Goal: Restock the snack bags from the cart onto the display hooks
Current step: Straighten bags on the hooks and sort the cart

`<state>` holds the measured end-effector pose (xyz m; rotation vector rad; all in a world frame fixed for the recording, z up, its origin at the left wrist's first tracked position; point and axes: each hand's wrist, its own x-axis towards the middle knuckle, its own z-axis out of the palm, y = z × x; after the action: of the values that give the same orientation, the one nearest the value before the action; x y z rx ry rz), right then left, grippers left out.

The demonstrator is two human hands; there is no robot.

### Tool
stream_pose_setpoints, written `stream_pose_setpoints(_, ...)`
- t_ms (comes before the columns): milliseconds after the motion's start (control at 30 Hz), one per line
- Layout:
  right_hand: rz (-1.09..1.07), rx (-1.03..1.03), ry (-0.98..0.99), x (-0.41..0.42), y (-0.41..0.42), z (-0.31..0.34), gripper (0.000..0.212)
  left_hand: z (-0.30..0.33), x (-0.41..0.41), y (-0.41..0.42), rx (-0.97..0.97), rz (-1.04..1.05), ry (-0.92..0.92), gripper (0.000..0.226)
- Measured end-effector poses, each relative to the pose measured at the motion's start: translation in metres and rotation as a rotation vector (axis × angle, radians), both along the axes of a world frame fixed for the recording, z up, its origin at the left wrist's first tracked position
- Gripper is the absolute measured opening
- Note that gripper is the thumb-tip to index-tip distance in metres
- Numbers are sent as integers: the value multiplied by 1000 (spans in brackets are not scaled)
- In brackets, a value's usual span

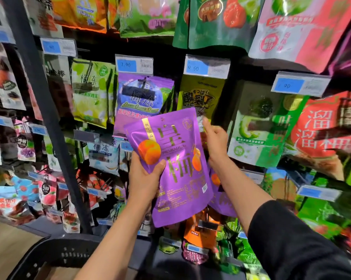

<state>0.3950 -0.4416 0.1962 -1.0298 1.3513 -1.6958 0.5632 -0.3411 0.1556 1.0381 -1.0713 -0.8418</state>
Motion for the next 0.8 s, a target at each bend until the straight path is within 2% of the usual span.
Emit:
stream_pose_setpoints(67,300,56,-47,-13,24,-2,39,1,-9,1,-7,-78,-2,58)
stream_pose_setpoints(133,363,66,-23,-33,49,-4,50,-1,-23,2,-33,-163,-36,52)
stream_pose_setpoints(200,305,64,-28,-59,76,-6,40,-2,-42,4,-50,-275,-63,47)
stream_pose_setpoints(333,128,94,56,-110,130,-8,23,-12,-83,15,-22,-497,-87,61)
stream_pose_setpoints(400,81,97,61,-132,160,-13,19,-23,-108,25,-7,-574,-130,57)
stream_pose_setpoints(500,77,111,-103,-157,192,-37,19,-48,-137,42,53,-630,-187,53)
stream_pose_setpoints(633,-12,139,-275,-175,193,-89,11,-84,-156,53,166,-610,-242,66)
stream_pose_setpoints(800,-59,210,-326,-177,169,-132,16,-102,-155,52,301,-492,-237,59)
